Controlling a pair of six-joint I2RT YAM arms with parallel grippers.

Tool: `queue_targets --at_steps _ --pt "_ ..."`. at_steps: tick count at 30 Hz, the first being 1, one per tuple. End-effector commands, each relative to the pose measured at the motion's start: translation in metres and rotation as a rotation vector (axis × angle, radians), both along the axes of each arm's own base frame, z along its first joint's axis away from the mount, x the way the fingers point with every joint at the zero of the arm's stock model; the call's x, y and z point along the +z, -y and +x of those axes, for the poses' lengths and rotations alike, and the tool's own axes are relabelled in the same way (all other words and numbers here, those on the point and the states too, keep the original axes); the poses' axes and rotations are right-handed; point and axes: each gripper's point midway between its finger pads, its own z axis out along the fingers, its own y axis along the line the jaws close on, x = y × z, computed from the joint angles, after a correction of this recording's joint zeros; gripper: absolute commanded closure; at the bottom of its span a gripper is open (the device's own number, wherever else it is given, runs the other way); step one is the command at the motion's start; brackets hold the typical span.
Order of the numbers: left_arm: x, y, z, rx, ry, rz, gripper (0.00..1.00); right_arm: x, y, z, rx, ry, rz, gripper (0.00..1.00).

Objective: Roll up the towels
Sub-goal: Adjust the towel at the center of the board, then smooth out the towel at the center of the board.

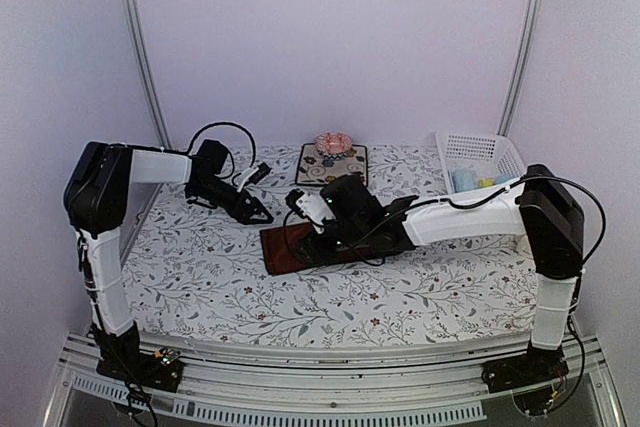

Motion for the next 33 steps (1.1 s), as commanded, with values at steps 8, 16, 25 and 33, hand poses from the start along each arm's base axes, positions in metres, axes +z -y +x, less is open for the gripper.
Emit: queue_targets --at_steps 8,16,25,33 --pt "-0.018 0.02 -0.012 -0.039 -0.038 0.084 0.32 0.002 0.124 0.073 -0.491 0.003 -0.097 0.42" --pt "-0.028 0.02 -0.014 -0.032 -0.055 0.115 0.45 -0.025 0.155 0.081 -0.572 -0.053 -0.18 0.42" --pt "-0.029 0.02 -0.02 -0.037 -0.069 0.133 0.62 -0.056 0.184 0.083 -0.653 -0.104 -0.233 0.42" --pt "-0.023 0.017 -0.023 -0.032 -0.055 0.14 0.86 -0.073 0.195 0.083 -0.687 -0.117 -0.286 0.42"
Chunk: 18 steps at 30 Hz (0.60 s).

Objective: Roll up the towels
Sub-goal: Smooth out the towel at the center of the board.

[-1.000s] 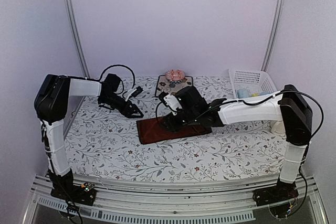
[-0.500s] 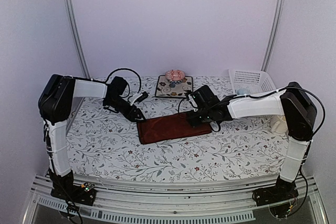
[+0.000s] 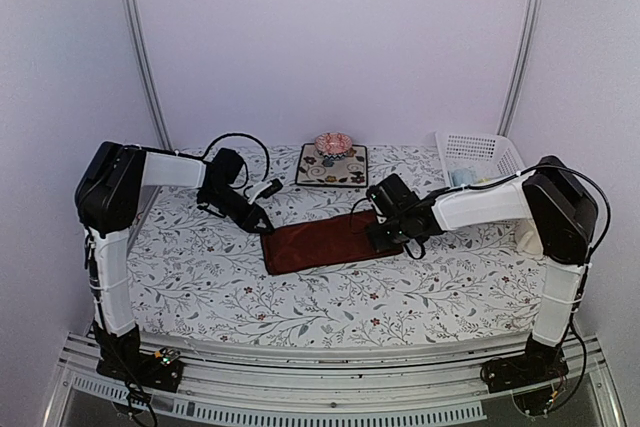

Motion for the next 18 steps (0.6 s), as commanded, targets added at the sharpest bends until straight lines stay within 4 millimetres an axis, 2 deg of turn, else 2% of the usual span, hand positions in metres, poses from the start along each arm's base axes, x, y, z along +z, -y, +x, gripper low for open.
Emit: queue_targets --at_steps 1,4,13,18 --pt "0.01 0.003 -0.005 -0.015 0.016 0.003 0.9 -0.016 0.013 -0.001 -0.047 -0.024 -0.044 0.42" --pt "0.01 0.001 -0.003 -0.011 0.024 0.015 1.0 -0.017 0.015 -0.001 -0.053 -0.028 -0.044 0.42" --pt "0.024 -0.013 0.015 0.028 0.115 0.081 1.0 -0.031 0.022 -0.002 -0.059 -0.065 -0.064 0.41" --pt "0.02 -0.021 0.018 0.037 0.122 0.115 1.0 -0.037 0.023 -0.004 -0.047 -0.088 -0.073 0.41"
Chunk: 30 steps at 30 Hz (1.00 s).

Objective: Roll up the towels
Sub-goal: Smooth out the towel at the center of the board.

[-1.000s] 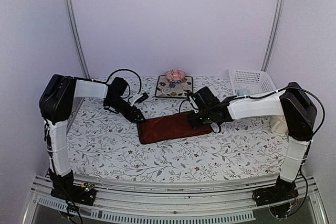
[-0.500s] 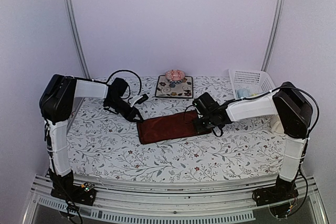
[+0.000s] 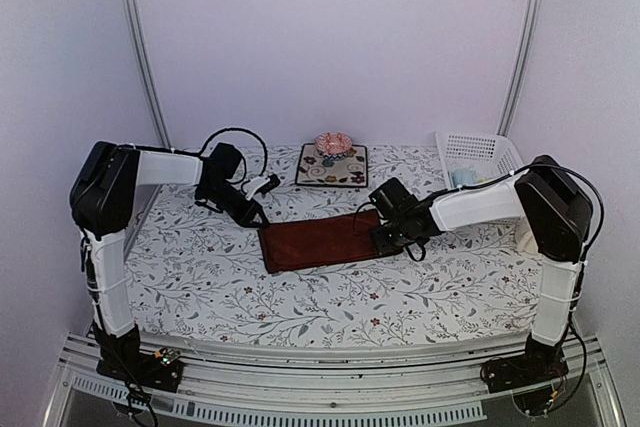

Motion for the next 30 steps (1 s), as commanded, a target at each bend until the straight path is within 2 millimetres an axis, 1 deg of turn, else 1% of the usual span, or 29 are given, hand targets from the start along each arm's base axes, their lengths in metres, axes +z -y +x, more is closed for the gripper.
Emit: queue_targets --at_steps 1,5,9,11,13,15,16,19,20,21,23,24,25,27,30 --pt "0.01 -0.01 0.007 0.01 0.05 0.047 1.0 -0.018 0.007 -0.007 0.003 -0.057 -0.035 0.41" --pt "0.002 -0.016 0.011 0.016 0.047 0.075 1.0 -0.021 0.006 -0.01 0.02 -0.076 -0.034 0.41" --pt "-0.006 -0.021 0.013 0.019 0.042 0.105 0.97 -0.021 0.005 -0.011 0.03 -0.083 -0.037 0.41" --pt "-0.005 -0.023 0.016 0.025 0.05 0.109 0.93 -0.02 0.005 -0.012 0.035 -0.083 -0.034 0.41" --pt "0.0 -0.024 0.021 0.03 0.065 0.109 0.85 -0.018 0.002 -0.011 0.044 -0.082 -0.024 0.41" --pt "0.012 -0.024 0.025 0.032 0.091 0.099 0.77 -0.01 -0.005 -0.011 0.064 -0.076 0.009 0.41" --pt "0.021 -0.023 0.028 0.034 0.109 0.092 0.7 -0.004 -0.008 -0.01 0.072 -0.069 0.027 0.41" --pt "0.049 -0.021 0.034 0.034 0.168 0.07 0.45 0.019 -0.015 -0.007 0.092 -0.037 0.068 0.38" --pt "0.057 -0.019 0.034 0.031 0.179 0.06 0.39 0.028 -0.016 -0.006 0.094 -0.024 0.079 0.36" --pt "0.08 -0.018 0.032 0.022 0.223 0.034 0.35 0.036 -0.016 -0.004 0.094 -0.012 0.087 0.35" --pt "0.096 -0.013 0.024 -0.007 0.251 0.003 0.32 0.048 -0.015 -0.004 0.092 0.005 0.097 0.32" --pt "0.101 -0.01 0.018 -0.026 0.26 -0.008 0.31 0.051 -0.012 -0.003 0.087 0.009 0.095 0.31" --pt "0.104 -0.006 0.01 -0.05 0.267 -0.016 0.3 0.066 -0.016 0.003 0.083 0.038 0.115 0.3" --pt "0.103 0.005 -0.01 -0.116 0.266 -0.027 0.3 0.083 -0.014 0.013 0.064 0.072 0.136 0.3" --pt "0.091 0.023 -0.04 -0.222 0.268 -0.015 0.3 0.103 -0.011 0.028 0.034 0.119 0.177 0.3"
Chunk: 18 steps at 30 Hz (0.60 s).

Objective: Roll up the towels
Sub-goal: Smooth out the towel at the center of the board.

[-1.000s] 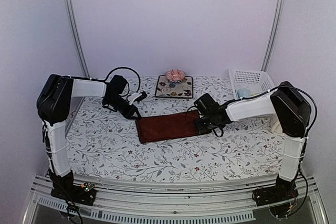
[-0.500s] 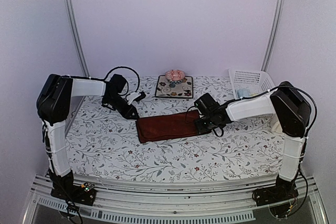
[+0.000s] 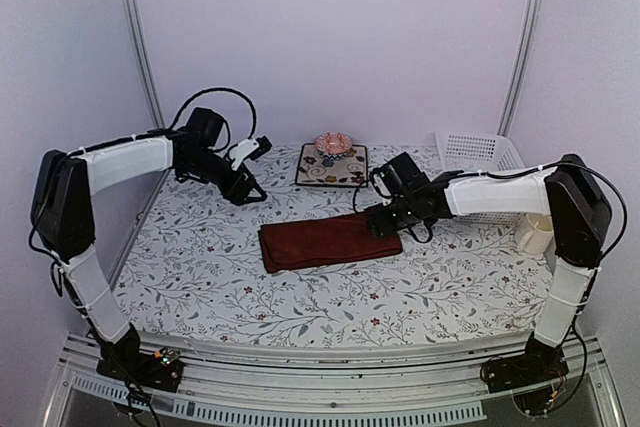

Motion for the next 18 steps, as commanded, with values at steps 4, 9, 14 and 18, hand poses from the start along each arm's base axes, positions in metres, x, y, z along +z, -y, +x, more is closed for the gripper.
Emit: queue_targets --at_steps 4,9,14,18 --pt "-0.047 0.045 -0.07 -0.247 -0.012 0.083 0.31 0.056 0.006 0.045 -0.081 0.127 0.111 0.31" --pt "-0.073 0.057 -0.086 -0.292 0.051 0.189 0.31 0.04 0.004 0.066 -0.111 0.11 0.123 0.3" --pt "-0.087 0.054 -0.084 -0.252 0.14 0.277 0.31 0.015 0.004 0.079 -0.132 0.083 0.12 0.3" --pt "-0.098 0.045 -0.077 -0.212 0.173 0.338 0.37 -0.009 0.004 0.087 -0.145 0.057 0.091 0.31"
